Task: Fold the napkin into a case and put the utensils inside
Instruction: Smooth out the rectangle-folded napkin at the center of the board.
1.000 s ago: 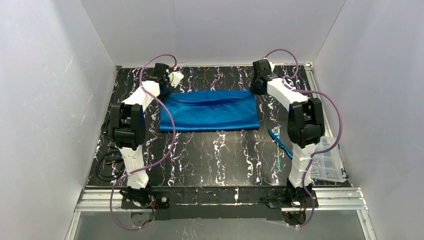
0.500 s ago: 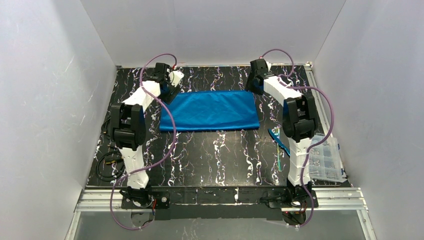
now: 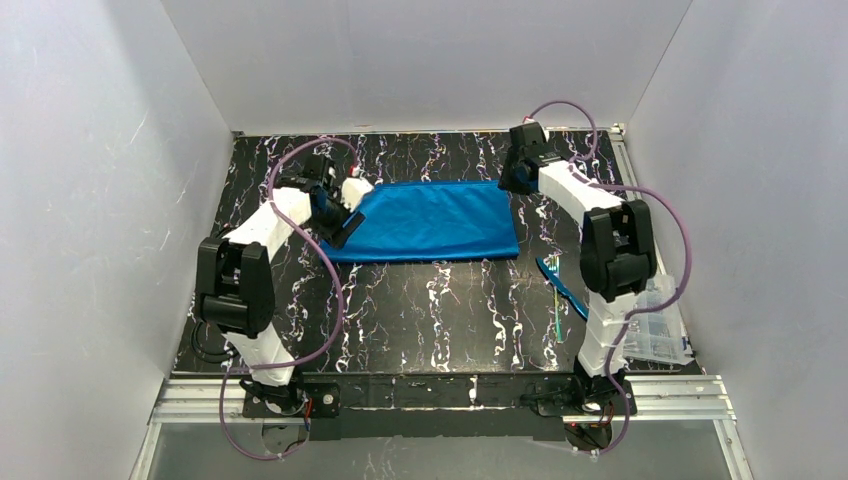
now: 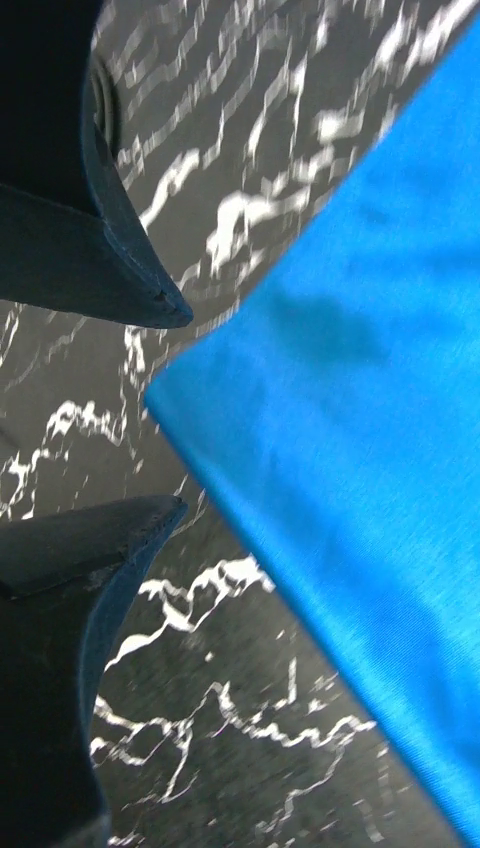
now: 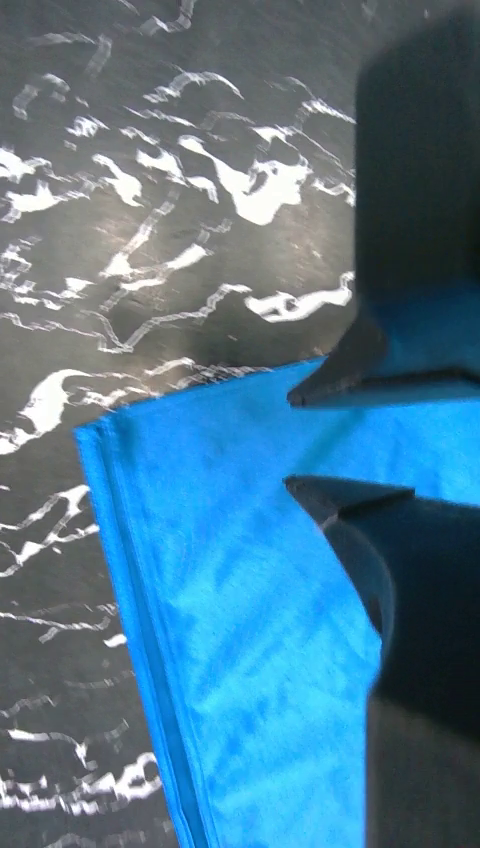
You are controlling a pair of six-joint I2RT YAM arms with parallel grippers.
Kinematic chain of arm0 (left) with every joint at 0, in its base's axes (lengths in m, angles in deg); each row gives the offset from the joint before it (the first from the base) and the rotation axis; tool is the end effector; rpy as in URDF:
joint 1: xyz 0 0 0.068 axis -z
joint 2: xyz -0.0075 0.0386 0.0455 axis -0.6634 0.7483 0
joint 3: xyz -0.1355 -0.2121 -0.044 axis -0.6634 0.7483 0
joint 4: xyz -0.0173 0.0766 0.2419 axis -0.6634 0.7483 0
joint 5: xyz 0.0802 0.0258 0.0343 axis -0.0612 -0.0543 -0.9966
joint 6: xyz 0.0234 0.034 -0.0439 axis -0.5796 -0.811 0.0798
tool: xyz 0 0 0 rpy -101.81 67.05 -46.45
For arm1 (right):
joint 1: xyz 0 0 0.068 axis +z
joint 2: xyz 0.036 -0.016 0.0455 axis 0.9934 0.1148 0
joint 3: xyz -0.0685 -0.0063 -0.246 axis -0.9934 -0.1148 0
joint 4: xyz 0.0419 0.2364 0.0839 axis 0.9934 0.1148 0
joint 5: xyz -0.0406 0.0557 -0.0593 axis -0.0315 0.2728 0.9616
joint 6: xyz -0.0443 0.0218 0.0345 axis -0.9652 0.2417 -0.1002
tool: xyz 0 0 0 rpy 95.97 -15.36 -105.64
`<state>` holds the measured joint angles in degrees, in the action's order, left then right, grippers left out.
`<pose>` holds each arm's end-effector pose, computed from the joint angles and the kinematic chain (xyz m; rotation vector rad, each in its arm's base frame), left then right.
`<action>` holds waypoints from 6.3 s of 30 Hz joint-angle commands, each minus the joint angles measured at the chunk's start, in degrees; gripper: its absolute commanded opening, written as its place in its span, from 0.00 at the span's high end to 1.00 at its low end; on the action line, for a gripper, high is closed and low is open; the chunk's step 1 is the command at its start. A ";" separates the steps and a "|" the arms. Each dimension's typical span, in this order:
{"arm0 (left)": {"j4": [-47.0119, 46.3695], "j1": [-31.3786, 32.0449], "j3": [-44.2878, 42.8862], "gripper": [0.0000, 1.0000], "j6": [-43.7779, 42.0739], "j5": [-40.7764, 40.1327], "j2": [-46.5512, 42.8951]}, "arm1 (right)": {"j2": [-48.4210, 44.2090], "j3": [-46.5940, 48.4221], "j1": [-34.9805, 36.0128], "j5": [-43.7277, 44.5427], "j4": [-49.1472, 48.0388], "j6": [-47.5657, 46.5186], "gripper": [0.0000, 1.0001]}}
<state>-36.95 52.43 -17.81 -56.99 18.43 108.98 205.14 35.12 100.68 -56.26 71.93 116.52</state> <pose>0.3521 -0.0721 0.2125 1.0095 2.3866 0.0171 0.4313 0.1241 0.2082 0.3031 2.3340 0.1229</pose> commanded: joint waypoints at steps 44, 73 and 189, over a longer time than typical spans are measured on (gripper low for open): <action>3.56 12.27 -17.29 0.64 36.56 41.49 27.89 | 12.60 -3.76 8.09 -52.57 6.07 -0.88 0.99; 16.15 1.92 -13.70 0.67 24.10 31.95 22.33 | 11.61 -7.60 7.55 -48.92 4.21 0.73 0.99; 13.22 -3.84 -4.57 0.92 12.40 9.73 19.53 | 5.86 -10.14 -1.69 -43.89 21.58 -10.28 0.96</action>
<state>-21.76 48.54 -24.19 -42.47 33.77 126.99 213.49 27.16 101.47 -106.27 91.36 108.84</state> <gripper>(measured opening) 0.083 0.053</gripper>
